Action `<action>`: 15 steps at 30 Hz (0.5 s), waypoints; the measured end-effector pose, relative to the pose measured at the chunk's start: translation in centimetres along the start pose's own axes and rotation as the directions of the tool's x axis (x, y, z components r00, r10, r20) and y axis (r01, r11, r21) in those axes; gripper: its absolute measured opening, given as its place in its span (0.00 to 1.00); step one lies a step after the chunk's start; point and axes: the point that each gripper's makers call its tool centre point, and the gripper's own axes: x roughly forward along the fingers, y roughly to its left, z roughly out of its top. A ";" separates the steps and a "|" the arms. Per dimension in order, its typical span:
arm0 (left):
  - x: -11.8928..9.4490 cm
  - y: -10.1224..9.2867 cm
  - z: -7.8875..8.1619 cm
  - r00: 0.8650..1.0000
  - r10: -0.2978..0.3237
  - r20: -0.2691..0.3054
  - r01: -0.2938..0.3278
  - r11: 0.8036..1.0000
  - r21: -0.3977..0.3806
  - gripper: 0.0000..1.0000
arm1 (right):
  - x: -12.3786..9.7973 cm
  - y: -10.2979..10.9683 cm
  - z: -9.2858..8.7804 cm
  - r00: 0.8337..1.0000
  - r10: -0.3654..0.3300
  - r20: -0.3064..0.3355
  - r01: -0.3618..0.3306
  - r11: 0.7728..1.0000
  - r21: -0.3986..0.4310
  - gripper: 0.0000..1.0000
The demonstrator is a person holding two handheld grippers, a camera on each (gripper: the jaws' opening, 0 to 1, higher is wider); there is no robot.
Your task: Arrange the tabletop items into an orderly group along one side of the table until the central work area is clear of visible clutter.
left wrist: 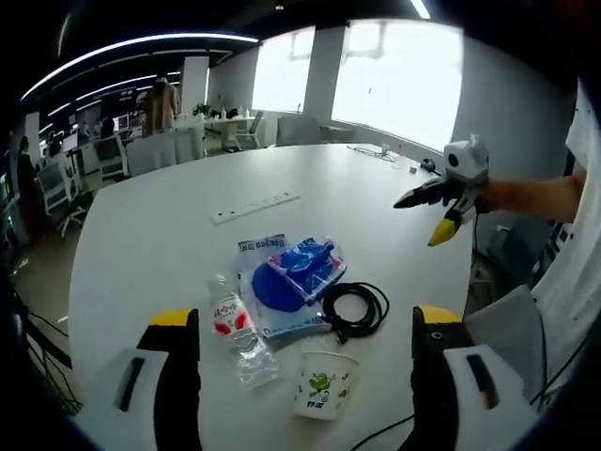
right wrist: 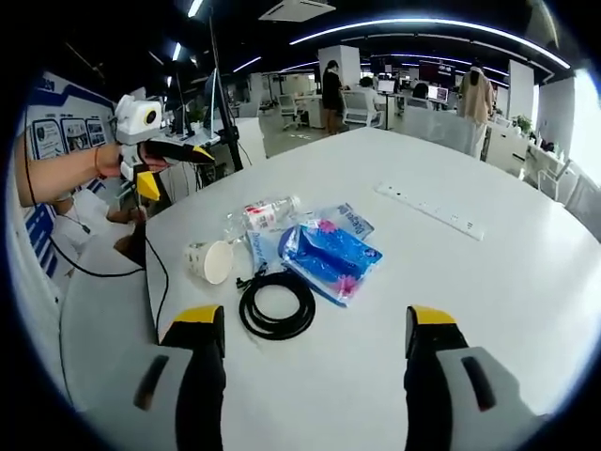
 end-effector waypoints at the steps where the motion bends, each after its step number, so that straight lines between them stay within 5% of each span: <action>1: 0.2 0.0 0.1 1.000 0.000 0.000 0.000 1.000 0.001 0.96 | 0.1 -0.1 0.0 1.000 -0.001 0.000 0.001 1.000 0.001 0.78; 15: 2.8 0.6 1.2 1.000 -0.019 -0.005 0.019 1.000 0.020 0.92 | 1.7 -1.5 0.4 1.000 -0.013 0.007 0.013 1.000 0.019 0.74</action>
